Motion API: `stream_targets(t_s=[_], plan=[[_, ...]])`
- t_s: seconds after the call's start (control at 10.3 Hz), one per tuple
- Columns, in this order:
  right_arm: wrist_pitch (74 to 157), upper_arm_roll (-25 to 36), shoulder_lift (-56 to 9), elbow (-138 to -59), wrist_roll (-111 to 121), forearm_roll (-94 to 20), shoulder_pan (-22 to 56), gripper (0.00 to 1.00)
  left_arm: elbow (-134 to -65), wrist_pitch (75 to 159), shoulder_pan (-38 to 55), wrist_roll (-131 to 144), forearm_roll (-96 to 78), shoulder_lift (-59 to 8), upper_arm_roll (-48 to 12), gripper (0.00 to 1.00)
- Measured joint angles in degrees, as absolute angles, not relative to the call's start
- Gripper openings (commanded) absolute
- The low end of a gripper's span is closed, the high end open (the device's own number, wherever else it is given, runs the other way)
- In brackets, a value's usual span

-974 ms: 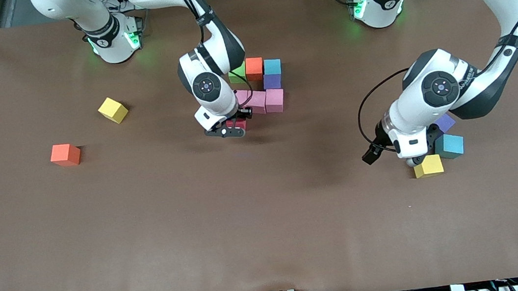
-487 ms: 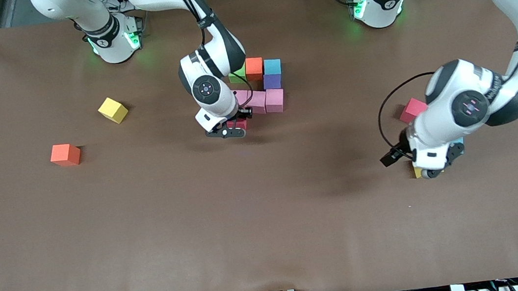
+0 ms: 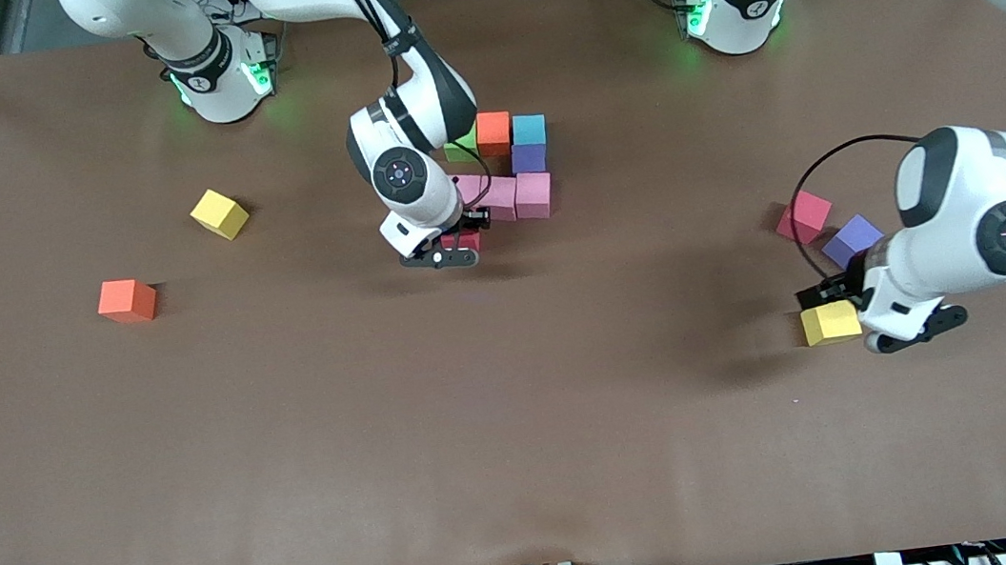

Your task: Form number 2 with 11 blocks

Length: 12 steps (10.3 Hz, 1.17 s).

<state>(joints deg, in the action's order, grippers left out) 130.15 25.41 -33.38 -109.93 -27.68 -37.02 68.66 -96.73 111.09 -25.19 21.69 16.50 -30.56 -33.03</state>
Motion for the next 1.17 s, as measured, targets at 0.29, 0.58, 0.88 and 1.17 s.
stream_targets(t_s=[0.29,0.58,0.88,1.17], plan=[[129.7,25.5,-33.5,-109.9,-27.7,-39.4,68.1,1.00,-99.9,110.8,-22.5,9.1,15.6,-26.9,-28.4,1.00],[129.4,25.5,-33.6,-109.9,-27.8,-40.9,68.0,1.00,-104.2,113.0,-17.7,-1.5,10.7,-21.7,-21.5,1.00],[129.1,25.6,-33.5,-109.7,-27.8,-41.1,68.0,1.00,-113.7,118.0,-12.9,-3.8,9.7,-15.4,-18.8,1.00],[128.0,27.5,-32.4,-108.6,-27.6,-37.0,67.7,1.00,-123.1,124.6,-10.7,-11.2,9.7,-12.0,-17.7,1.00]])
